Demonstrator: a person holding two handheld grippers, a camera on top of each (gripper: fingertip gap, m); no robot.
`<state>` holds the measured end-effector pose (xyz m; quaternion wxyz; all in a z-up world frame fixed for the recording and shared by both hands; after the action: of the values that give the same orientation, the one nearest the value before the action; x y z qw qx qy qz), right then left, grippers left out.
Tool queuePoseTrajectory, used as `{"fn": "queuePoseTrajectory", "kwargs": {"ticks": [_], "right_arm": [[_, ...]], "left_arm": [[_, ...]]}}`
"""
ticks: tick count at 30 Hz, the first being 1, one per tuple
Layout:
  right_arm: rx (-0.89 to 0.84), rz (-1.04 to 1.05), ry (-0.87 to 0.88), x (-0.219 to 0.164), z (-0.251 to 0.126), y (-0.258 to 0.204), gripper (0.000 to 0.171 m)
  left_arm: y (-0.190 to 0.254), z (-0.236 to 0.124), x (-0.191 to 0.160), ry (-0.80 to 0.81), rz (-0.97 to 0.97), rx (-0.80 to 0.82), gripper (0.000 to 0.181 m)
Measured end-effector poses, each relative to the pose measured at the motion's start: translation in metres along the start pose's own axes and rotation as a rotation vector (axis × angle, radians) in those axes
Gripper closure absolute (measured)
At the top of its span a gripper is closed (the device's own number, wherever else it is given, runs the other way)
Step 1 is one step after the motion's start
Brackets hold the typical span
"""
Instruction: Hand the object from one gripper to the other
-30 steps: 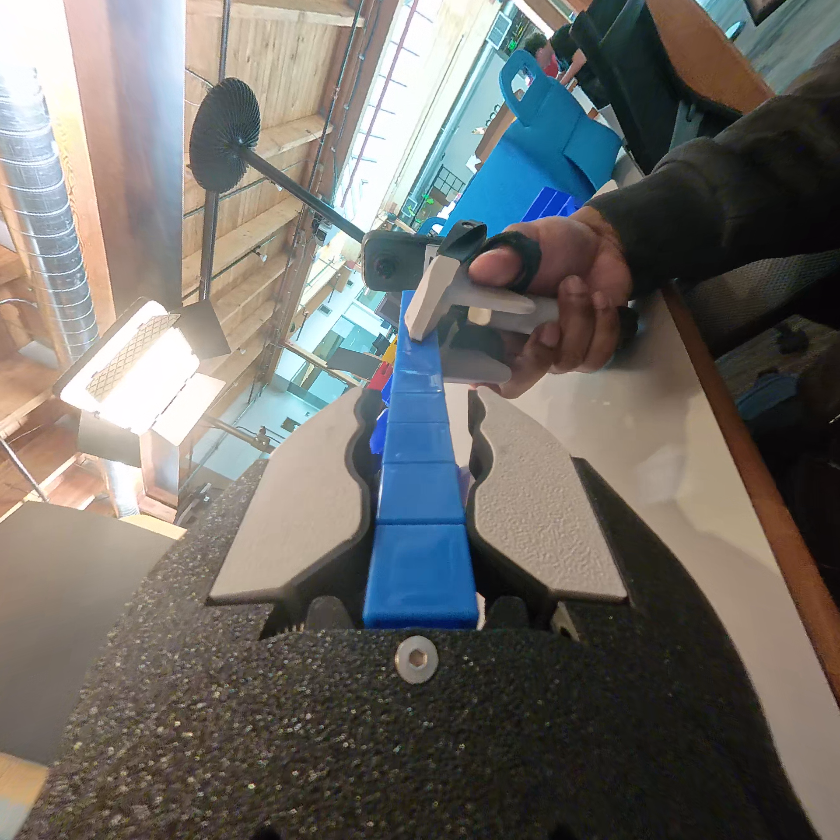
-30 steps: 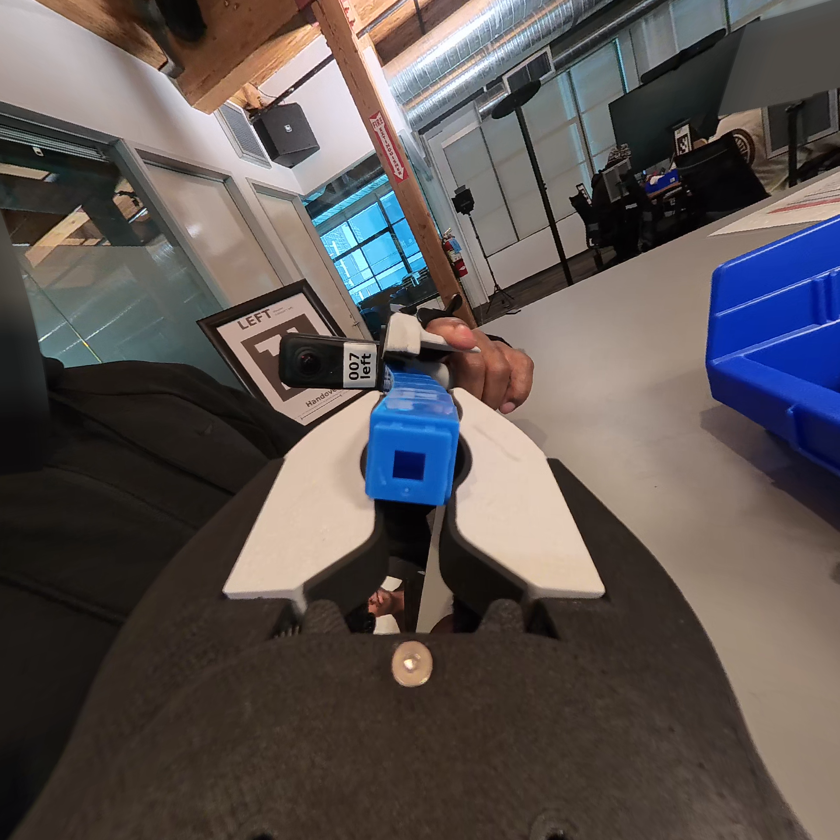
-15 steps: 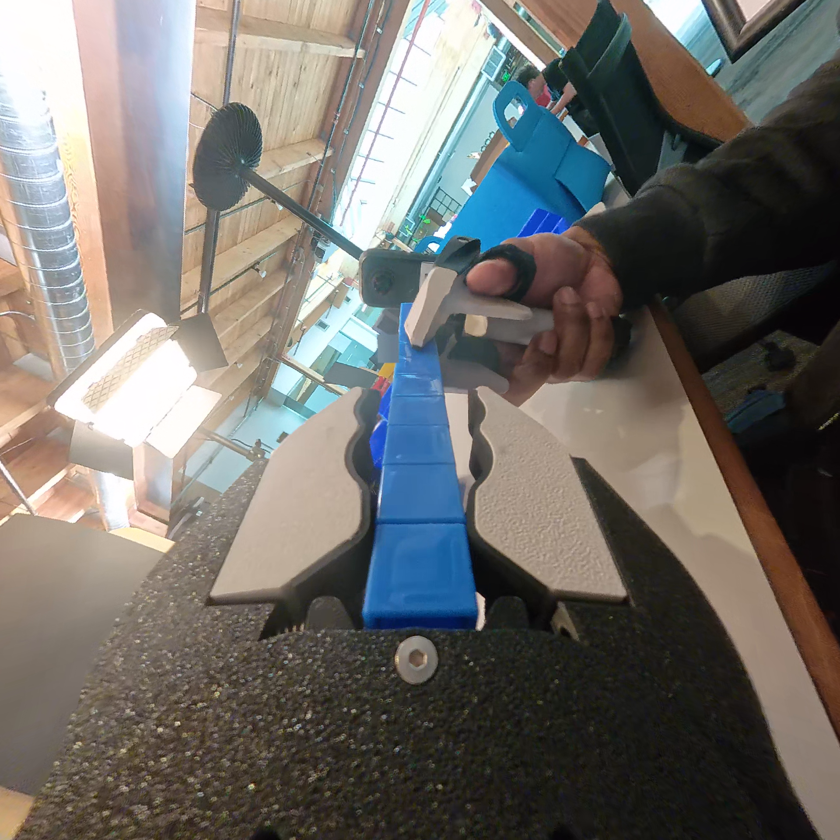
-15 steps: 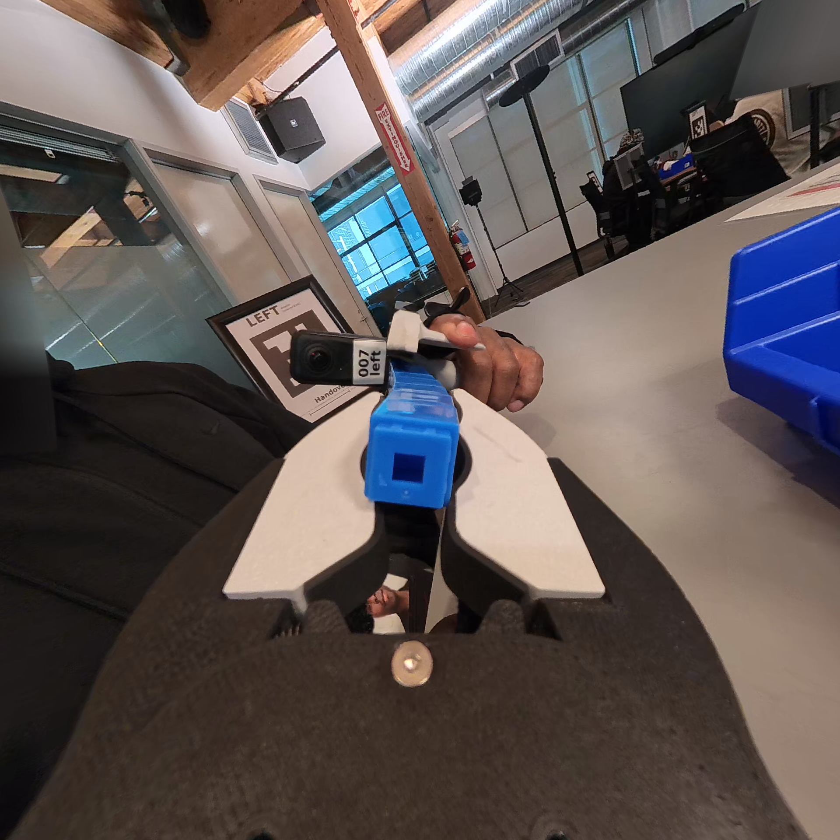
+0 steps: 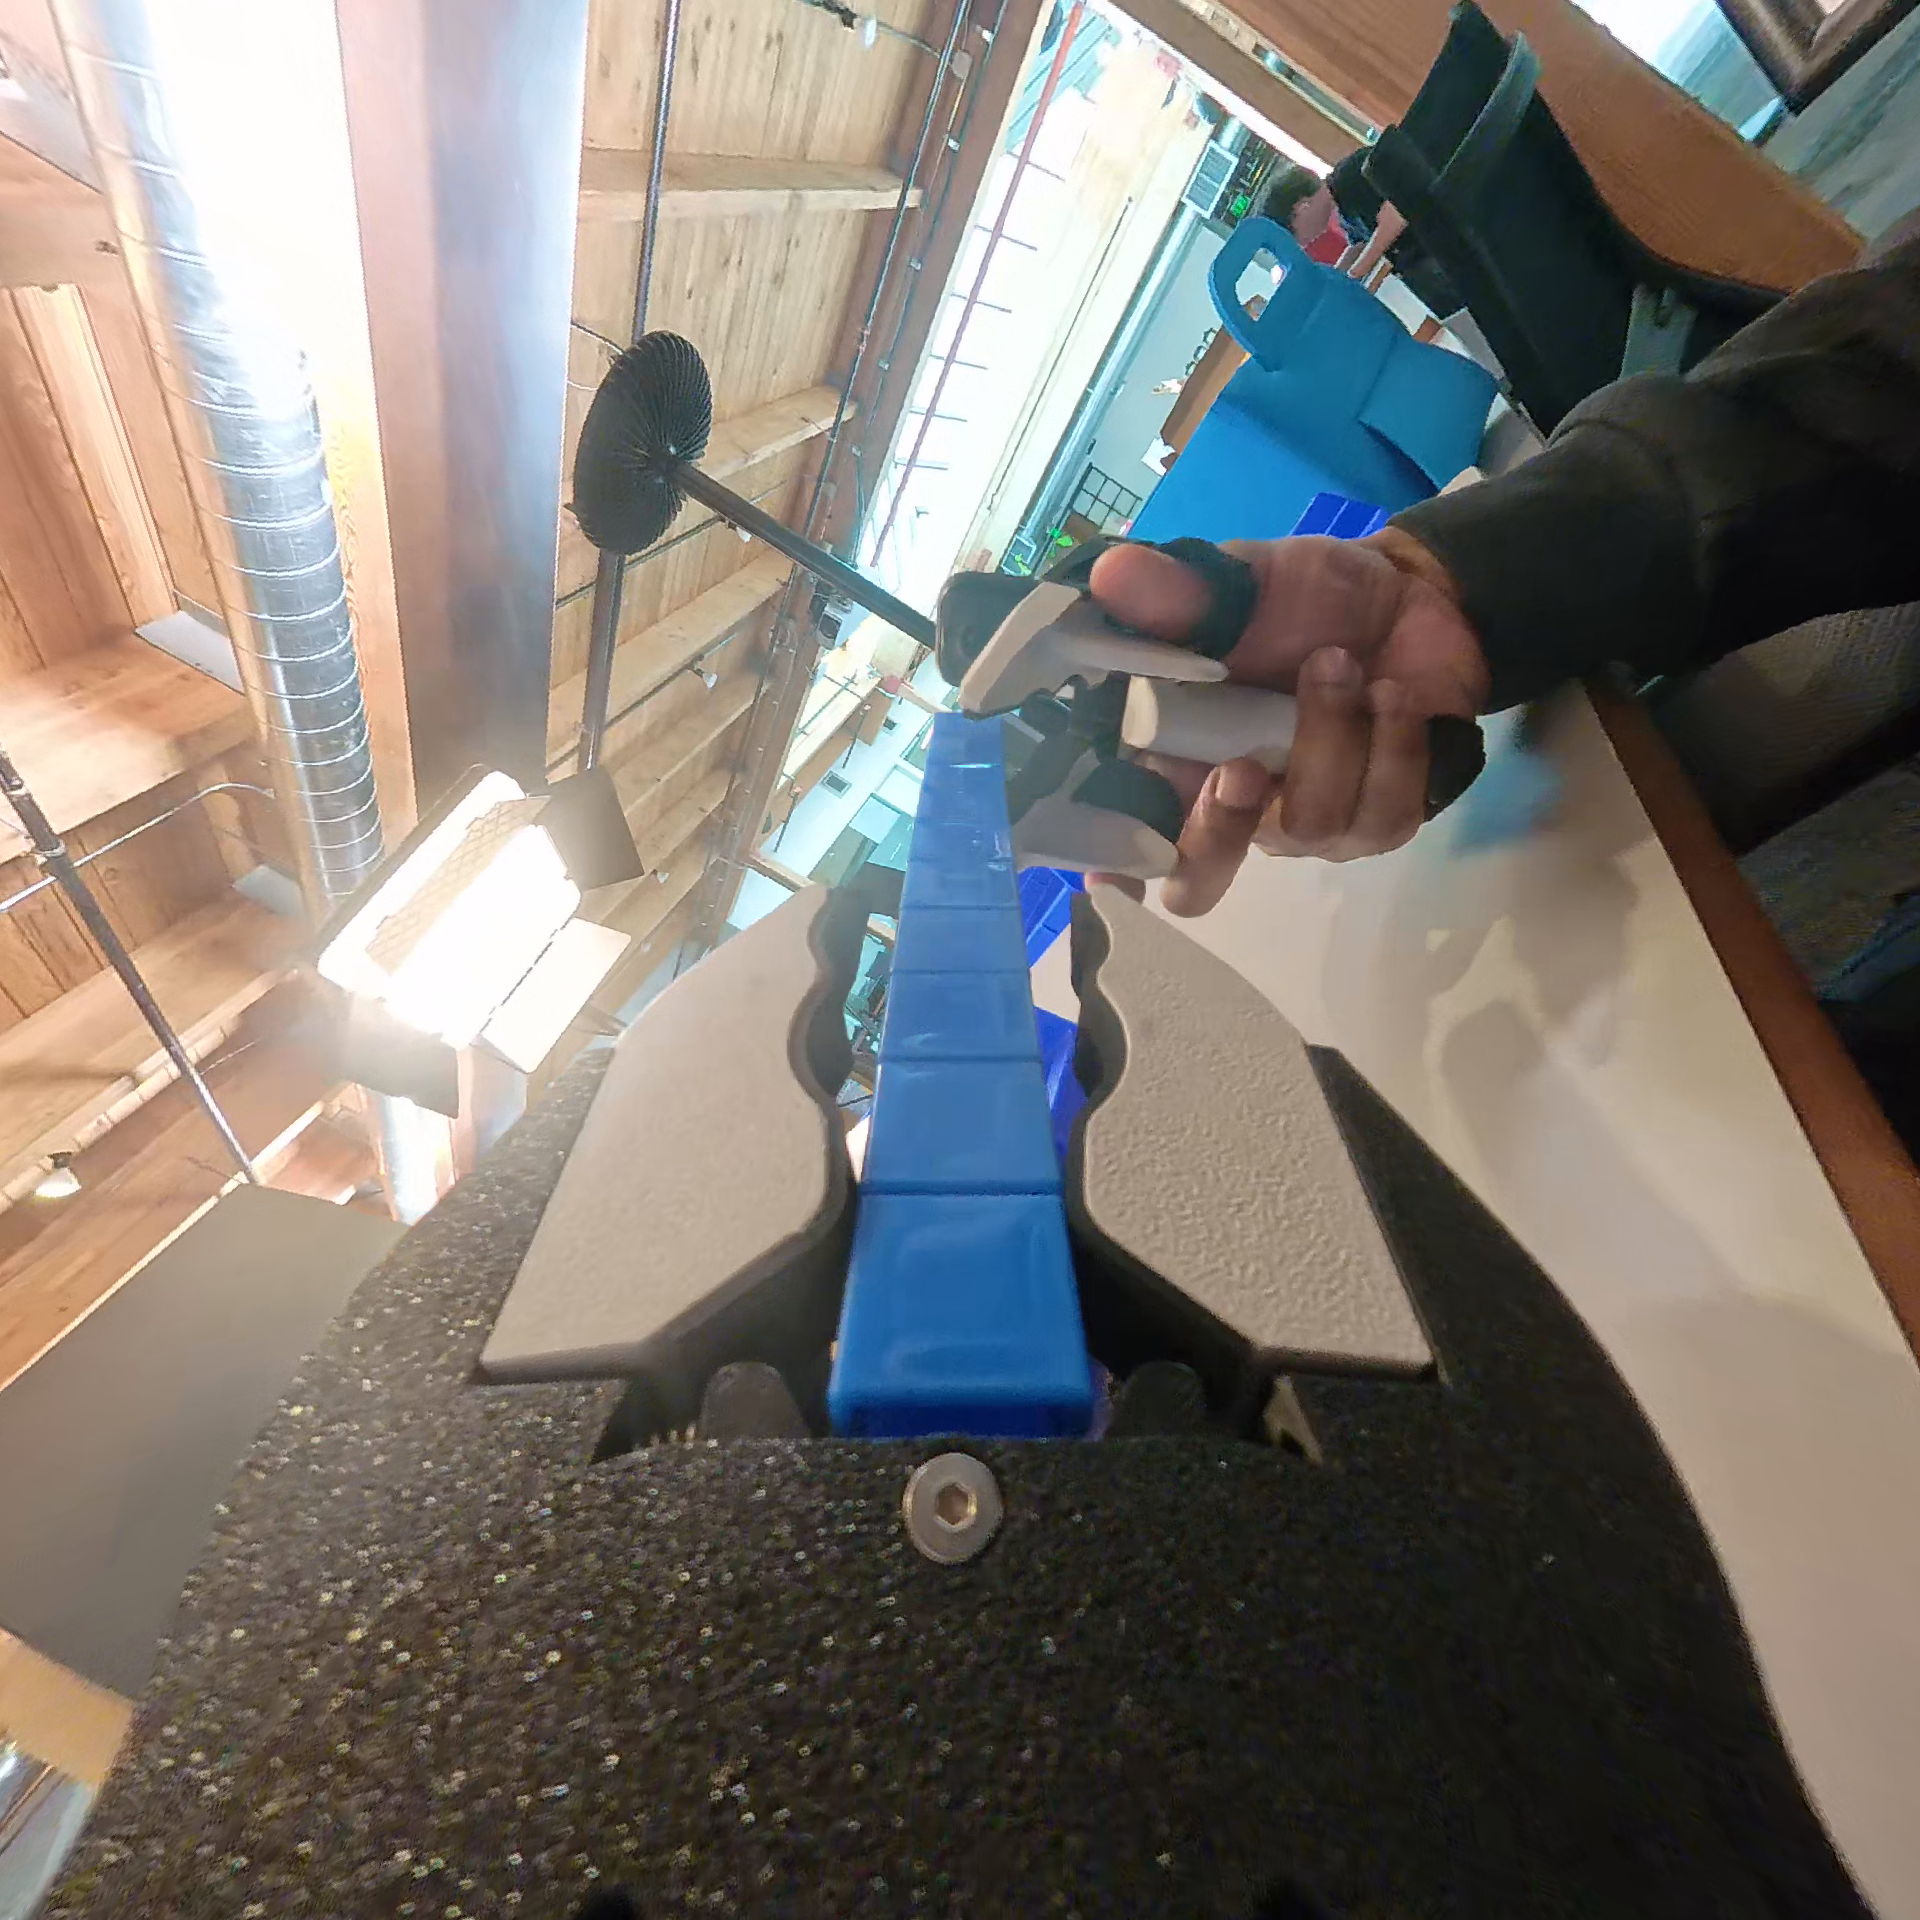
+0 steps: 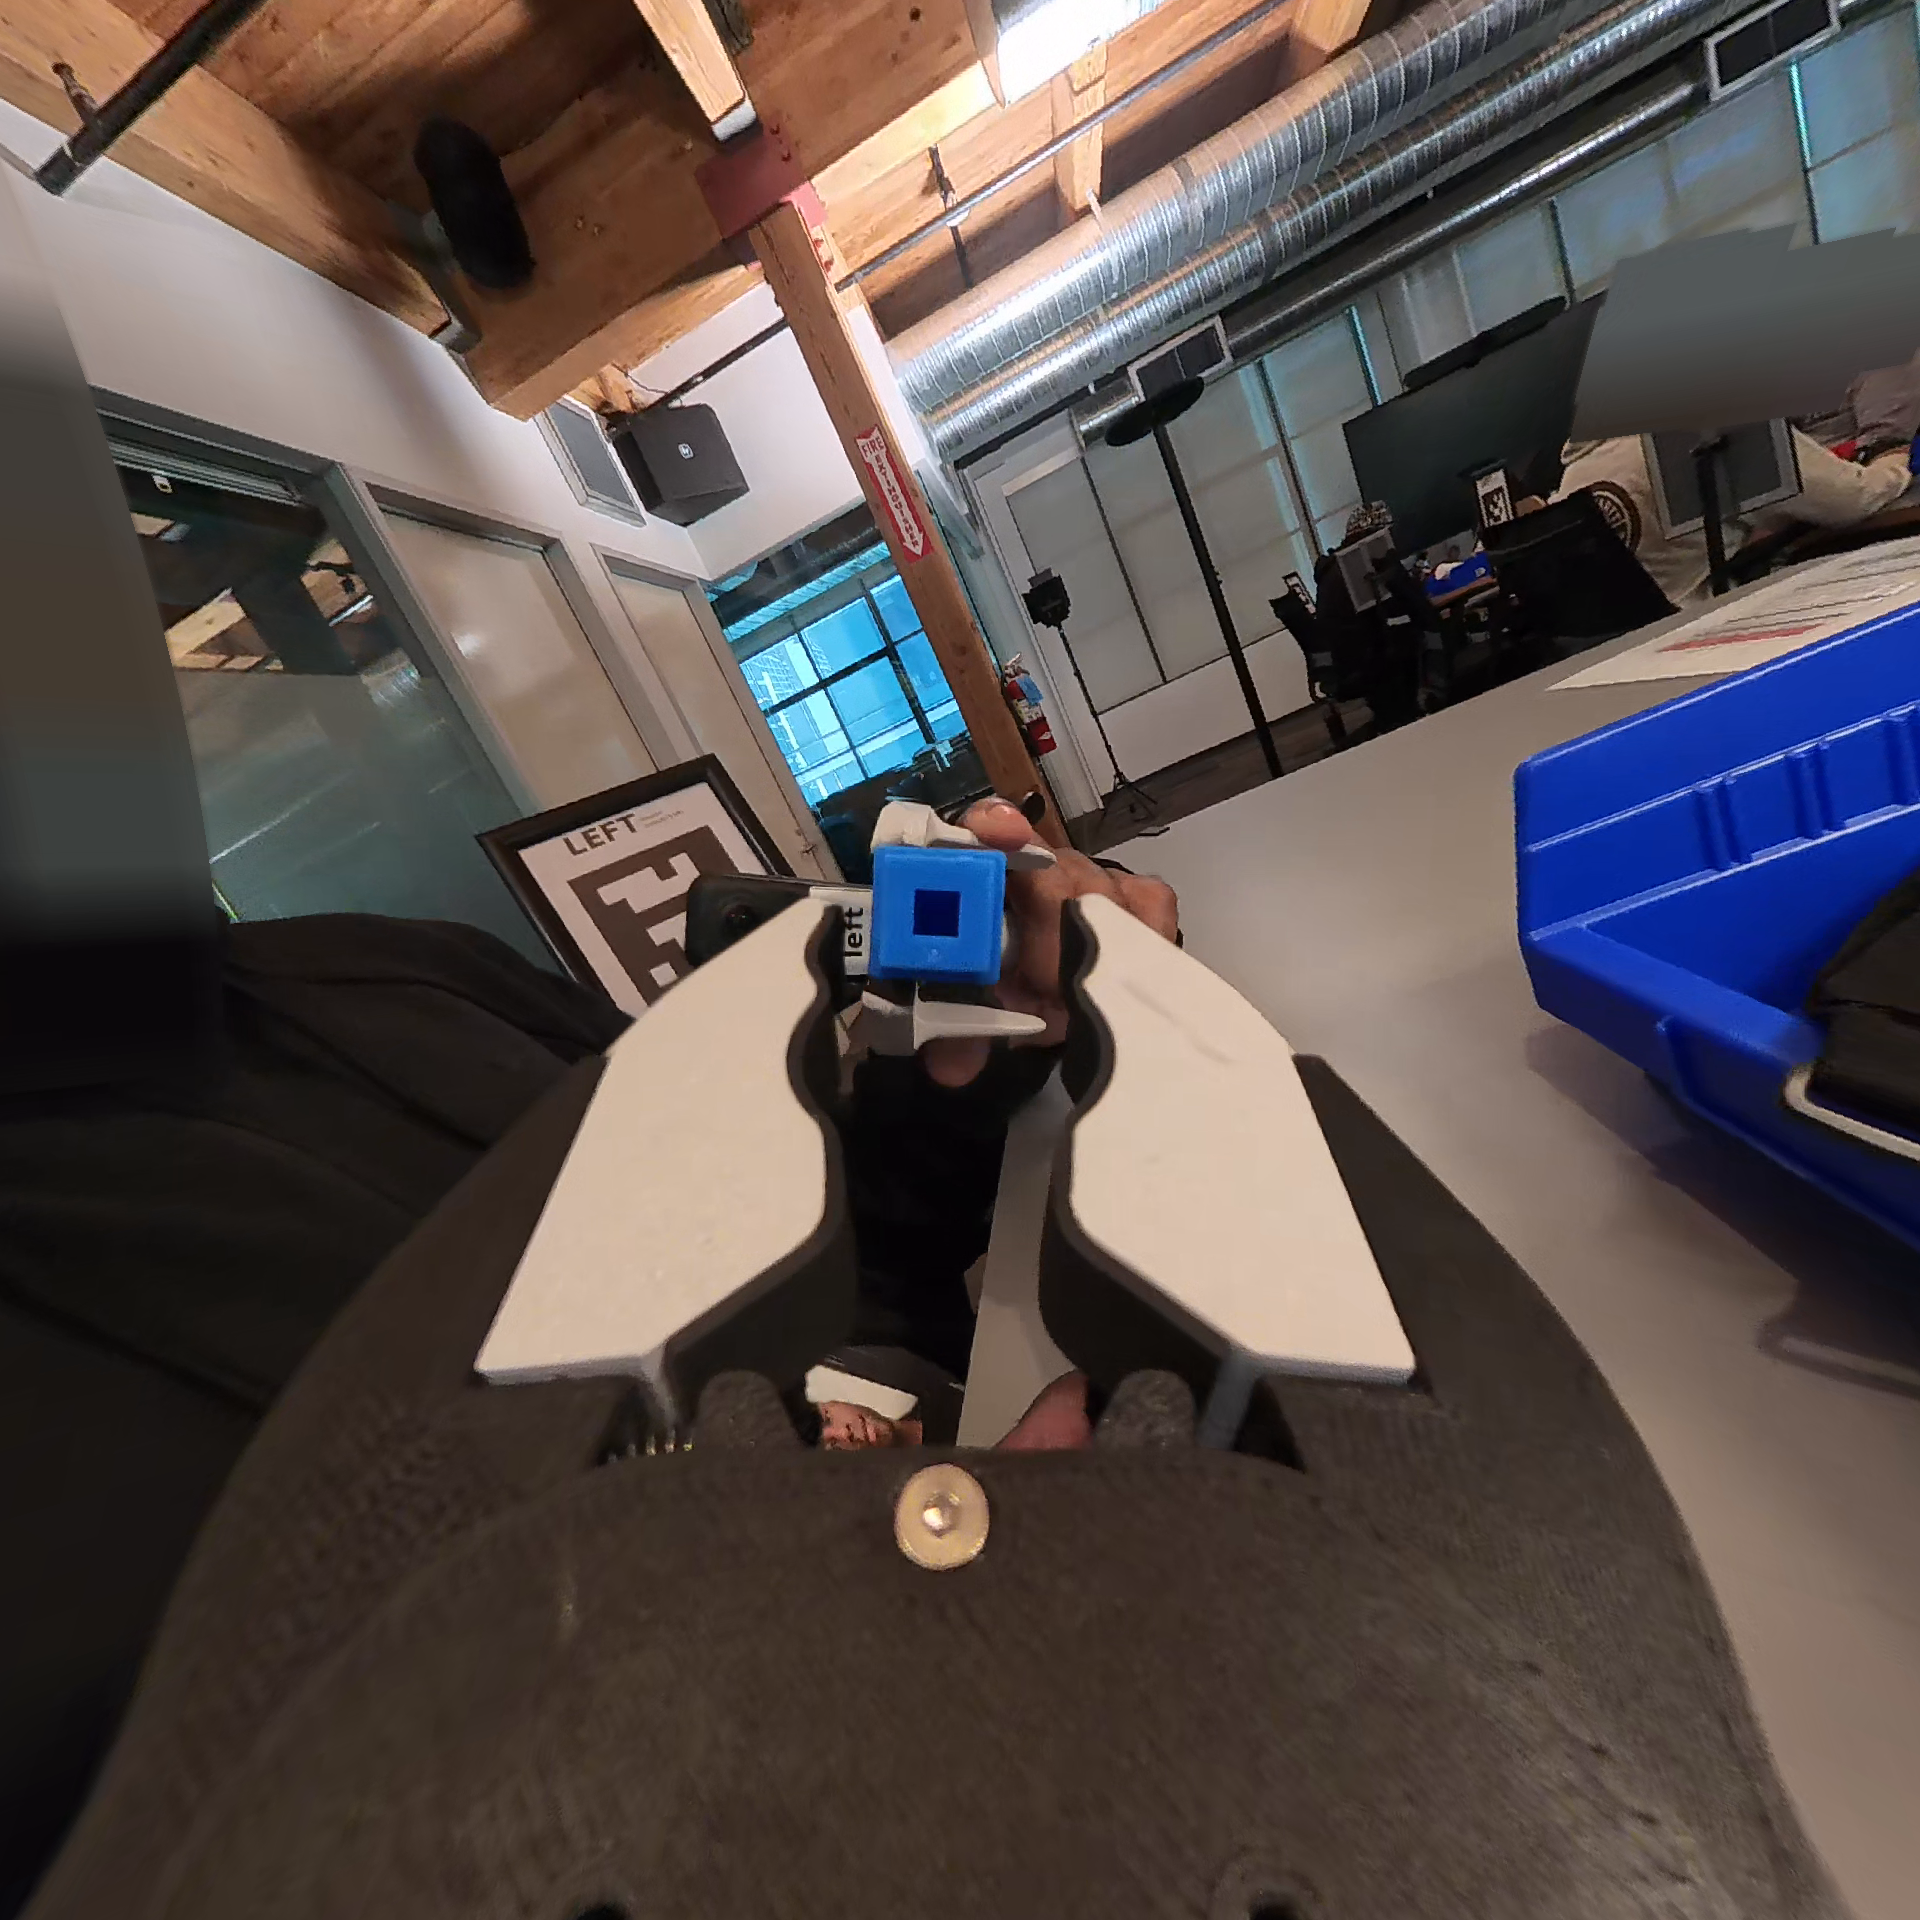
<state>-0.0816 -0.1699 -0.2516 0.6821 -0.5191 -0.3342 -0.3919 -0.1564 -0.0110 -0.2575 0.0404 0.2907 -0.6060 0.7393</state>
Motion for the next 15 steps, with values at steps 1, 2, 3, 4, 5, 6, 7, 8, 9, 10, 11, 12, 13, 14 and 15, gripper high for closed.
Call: {"fn": "queuePoseTrajectory", "kwargs": {"ticks": [1, 2, 3, 4, 5, 6, 7, 8, 9, 10, 11, 12, 13, 14, 15], "right_arm": [[0.004, 0.005, 0.003, 0.0005, -0.0007, 0.0001, 0.133], [0.008, 0.007, -0.002, -0.0001, -0.0006, -0.0002, 0.136], [0.017, 0.002, -0.009, -0.0013, 0.0, -0.0011, 0.147], [0.022, 0.0, -0.013, -0.0021, 0.0003, -0.0018, 0.148], [0.025, 0.003, -0.017, -0.0026, 0.0001, -0.0015, 0.148], [0.028, 0.012, -0.024, -0.0032, 0.0001, -0.0006, 0.148], [0.031, 0.02, -0.029, -0.0038, 0.0002, 0.0, 0.148], [0.037, 0.024, -0.037, -0.0047, 0.0005, -0.0001, 0.148], [0.047, 0.029, -0.047, -0.0057, 0.001, -0.0009, 0.149], [0.058, 0.033, -0.058, -0.0068, 0.0014, -0.0015, 0.149], [0.068, 0.037, -0.066, -0.0076, 0.0019, -0.0023, 0.148], [0.065, 0.036, -0.071, -0.0082, 0.0023, -0.0021, 0.148], [0.06, 0.037, -0.073, -0.0084, 0.0024, -0.0014, 0.148], [0.058, 0.041, -0.072, -0.0083, 0.0025, -0.001, 0.148], [0.055, 0.044, -0.073, -0.0083, 0.0025, -0.0005, 0.148]], "left_arm": [[0.0005, 0.0, 0.0001, -0.002, 0.005, -0.003, 0.14], [0.0013, 0.0002, 0.0002, -0.003, 0.008, -0.009, 0.14], [0.0024, 0.0008, 0.0002, -0.004, 0.009, -0.019, 0.139], [0.0034, 0.0012, 0.0002, -0.005, 0.011, -0.026, 0.139], [0.004, 0.0012, 0.0003, -0.005, 0.007, -0.034, 0.139], [0.0045, 0.001, 0.0003, -0.005, 0.002, -0.044, 0.139], [0.0047, 0.0006, 0.0002, -0.003, -0.003, -0.052, 0.139], [0.0046, -0.0002, 0.0005, 0.002, -0.01, -0.057, 0.139], [0.0046, -0.001, 0.0009, 0.01, -0.018, -0.065, 0.139], [0.0043, -0.0018, 0.001, 0.014, -0.025, -0.068, 0.139], [0.004, -0.0025, 0.0006, 0.013, -0.027, -0.07, 0.139], [0.004, -0.0031, -0.0003, 0.008, -0.026, -0.073, 0.139], [0.0042, -0.0033, -0.0016, 0.001, -0.026, -0.075, 0.14], [0.0047, -0.0032, -0.0028, -0.002, -0.027, -0.076, 0.14], [0.0051, -0.0032, -0.0033, 0.001, -0.032, -0.076, 0.14]]}}
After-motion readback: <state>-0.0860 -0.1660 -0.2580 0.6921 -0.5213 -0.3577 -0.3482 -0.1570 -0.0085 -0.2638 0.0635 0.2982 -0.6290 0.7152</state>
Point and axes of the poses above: each gripper's, where its closed fingertips meet, z out along the fingers, x out of its top, y = z × x across the jaws, the point moved 6 cm from there along -z, back along the fingers, and after that the axes turned 7 degrees about -x, right-handed, at the moved point
